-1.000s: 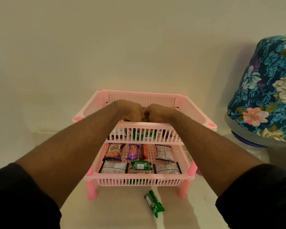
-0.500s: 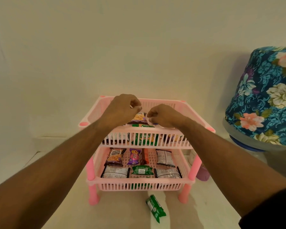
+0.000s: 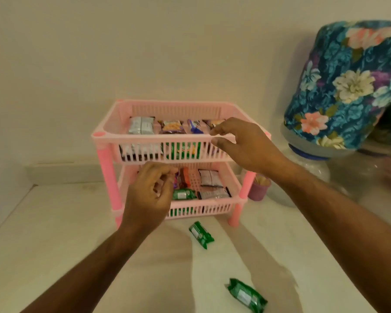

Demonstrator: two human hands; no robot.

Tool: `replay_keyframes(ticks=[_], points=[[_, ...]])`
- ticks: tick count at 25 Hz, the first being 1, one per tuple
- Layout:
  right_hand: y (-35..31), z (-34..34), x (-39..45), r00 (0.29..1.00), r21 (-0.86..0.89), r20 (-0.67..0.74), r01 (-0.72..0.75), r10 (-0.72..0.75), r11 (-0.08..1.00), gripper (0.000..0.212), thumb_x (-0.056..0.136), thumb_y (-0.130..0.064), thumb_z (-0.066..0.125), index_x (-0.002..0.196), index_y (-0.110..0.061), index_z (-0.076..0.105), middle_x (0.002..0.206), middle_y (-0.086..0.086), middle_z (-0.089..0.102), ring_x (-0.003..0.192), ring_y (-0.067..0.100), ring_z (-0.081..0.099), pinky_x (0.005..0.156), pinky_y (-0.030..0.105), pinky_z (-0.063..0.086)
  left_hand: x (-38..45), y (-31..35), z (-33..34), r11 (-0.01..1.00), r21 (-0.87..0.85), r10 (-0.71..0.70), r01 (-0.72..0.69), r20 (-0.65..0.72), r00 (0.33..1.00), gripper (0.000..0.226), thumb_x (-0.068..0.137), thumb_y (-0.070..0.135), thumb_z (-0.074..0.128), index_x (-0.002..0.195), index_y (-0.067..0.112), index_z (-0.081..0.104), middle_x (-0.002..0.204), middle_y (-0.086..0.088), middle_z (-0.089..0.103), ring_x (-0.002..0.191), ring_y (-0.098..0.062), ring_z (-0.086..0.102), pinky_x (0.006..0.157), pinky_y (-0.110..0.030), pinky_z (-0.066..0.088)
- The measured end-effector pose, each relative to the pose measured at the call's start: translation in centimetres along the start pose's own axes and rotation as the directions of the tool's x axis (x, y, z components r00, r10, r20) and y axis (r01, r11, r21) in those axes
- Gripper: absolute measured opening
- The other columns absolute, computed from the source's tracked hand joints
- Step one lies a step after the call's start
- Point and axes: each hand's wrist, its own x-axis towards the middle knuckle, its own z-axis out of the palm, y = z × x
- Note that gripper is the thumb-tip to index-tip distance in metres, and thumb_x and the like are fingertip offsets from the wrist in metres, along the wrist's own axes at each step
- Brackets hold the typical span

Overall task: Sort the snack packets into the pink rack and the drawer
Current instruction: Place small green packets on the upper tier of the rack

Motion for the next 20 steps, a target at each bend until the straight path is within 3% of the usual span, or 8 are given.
replay_keyframes(ticks=[4,9,13,17,20], points=[[1.3,1.2,-5.7,0.998,-0.028,0.004,-0.067,0.067,0.997,0.019,0.094,-0.033,0.063,0.112,-0.029,0.068,0.111,-0.017,0.062,0.084,-0.012,0.055,0.072,0.011,0.038,-6.5,-1.1,2.8,0.989,-0.008,-0.149,0.151,0.124,0.981,0.018,0.089,0.007,0.062,0.104,0.016,0.067,0.104,0.007,0.061,0.093,-0.005,0.061,0.069,-0.015,0.052],[5.1,4.2,-13.5,0.963,-0.006,0.034,-0.267,0.267,0.964,0.022,0.094,-0.033,0.064,0.112,-0.023,0.071,0.114,-0.009,0.067,0.101,0.006,0.06,0.085,0.024,0.047,-12.1,-2.2,5.9,0.965,0.007,-0.252,0.262,0.3,0.92,0.026,0.092,0.008,0.063,0.108,0.028,0.061,0.11,0.017,0.056,0.091,-0.005,0.06,0.067,-0.018,0.052],[7.6,7.3,-19.9,0.894,-0.023,0.077,-0.44,0.441,0.897,0.022,0.096,-0.032,0.063,0.112,-0.021,0.073,0.114,-0.005,0.068,0.104,0.011,0.062,0.09,0.029,0.048,-15.6,-3.3,7.6,0.945,0.063,-0.318,0.321,0.41,0.855,0.028,0.091,0.005,0.064,0.109,0.026,0.063,0.107,0.015,0.057,0.091,-0.001,0.06,0.069,-0.012,0.048],[9.1,10.4,-25.0,0.807,-0.029,0.073,-0.586,0.586,0.81,0.021,0.097,-0.029,0.062,0.112,-0.02,0.072,0.115,-0.006,0.068,0.105,0.011,0.061,0.088,0.023,0.045,-18.5,-3.6,9.0,0.916,0.066,-0.375,0.395,0.487,0.789,0.031,0.092,0.006,0.063,0.11,0.031,0.062,0.109,0.017,0.058,0.092,0.005,0.059,0.07,-0.012,0.047],[9.8,12.8,-28.6,0.736,-0.023,0.046,-0.675,0.675,0.738,0.02,0.097,-0.028,0.06,0.114,-0.022,0.07,0.117,-0.006,0.067,0.106,0.01,0.061,0.086,0.02,0.043,-20.3,-2.4,10.4,0.913,0.015,-0.341,0.407,0.574,0.744,0.034,0.094,0.011,0.061,0.112,0.039,0.058,0.111,0.027,0.052,0.097,0.007,0.058,0.073,-0.012,0.048]])
